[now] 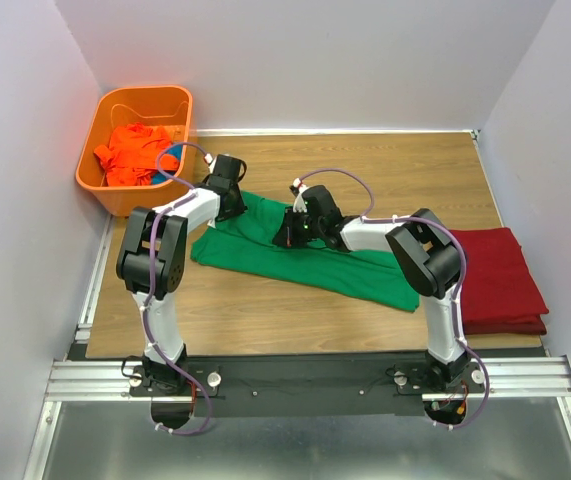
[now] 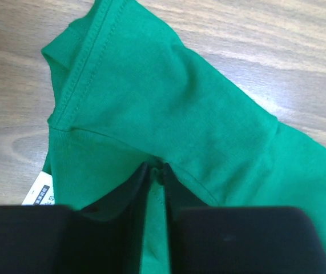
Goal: Fold and stack the t-shirts
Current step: Fold the tshirt
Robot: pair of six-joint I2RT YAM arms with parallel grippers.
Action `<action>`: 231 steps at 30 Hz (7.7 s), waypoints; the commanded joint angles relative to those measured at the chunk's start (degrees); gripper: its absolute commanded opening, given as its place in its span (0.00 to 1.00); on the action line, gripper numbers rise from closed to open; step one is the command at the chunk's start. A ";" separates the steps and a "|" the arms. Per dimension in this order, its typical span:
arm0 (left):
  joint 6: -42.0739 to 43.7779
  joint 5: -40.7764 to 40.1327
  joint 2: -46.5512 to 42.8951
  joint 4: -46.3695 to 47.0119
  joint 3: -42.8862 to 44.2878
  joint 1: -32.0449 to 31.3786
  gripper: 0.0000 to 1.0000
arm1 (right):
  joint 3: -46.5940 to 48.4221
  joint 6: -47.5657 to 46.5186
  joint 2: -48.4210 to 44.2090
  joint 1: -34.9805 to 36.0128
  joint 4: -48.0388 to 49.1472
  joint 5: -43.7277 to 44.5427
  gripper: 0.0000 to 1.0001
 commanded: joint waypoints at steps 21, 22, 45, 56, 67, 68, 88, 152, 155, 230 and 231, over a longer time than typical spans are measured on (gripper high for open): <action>0.72 0.82 -13.26 -1.01 -5.87 -0.16 0.00 | 0.09 -0.42 -3.35 0.39 -1.34 4.91 0.12; 0.63 1.17 -13.70 -0.93 -6.49 -0.16 0.00 | 0.09 -0.42 -3.62 0.48 -1.34 5.00 0.12; -5.69 3.72 -24.25 2.06 -22.84 -0.07 0.00 | -2.98 -2.52 -7.40 0.48 -2.57 5.09 0.13; -7.45 2.41 -25.92 2.15 -26.18 0.72 0.00 | -5.09 -2.88 -7.75 0.39 -2.49 1.40 0.19; -7.28 1.26 -27.94 1.80 -26.88 1.69 0.00 | -9.04 -2.70 -13.63 0.39 -2.49 0.17 0.32; -7.19 1.26 -27.85 1.80 -26.97 1.77 0.00 | -9.31 -2.44 -14.25 0.39 -2.49 0.43 0.32; -8.07 0.29 -29.08 2.50 -29.70 2.48 0.00 | 5.02 0.46 -2.30 0.48 -4.60 2.19 0.31; 11.18 -1.22 35.95 -22.64 52.38 -5.17 0.31 | -18.89 2.83 -20.67 -11.83 -30.96 19.17 0.55; 11.88 3.69 37.01 -20.44 54.06 -4.47 0.31 | -18.28 6.42 -21.54 -8.77 -30.53 15.47 0.55; 7.14 42.31 37.71 4.52 56.35 1.16 0.65 | -20.12 4.33 -32.18 12.69 -34.92 22.75 0.24; 6.96 42.39 37.71 4.52 56.43 1.16 0.65 | -20.12 4.68 -32.44 12.78 -34.92 22.49 0.18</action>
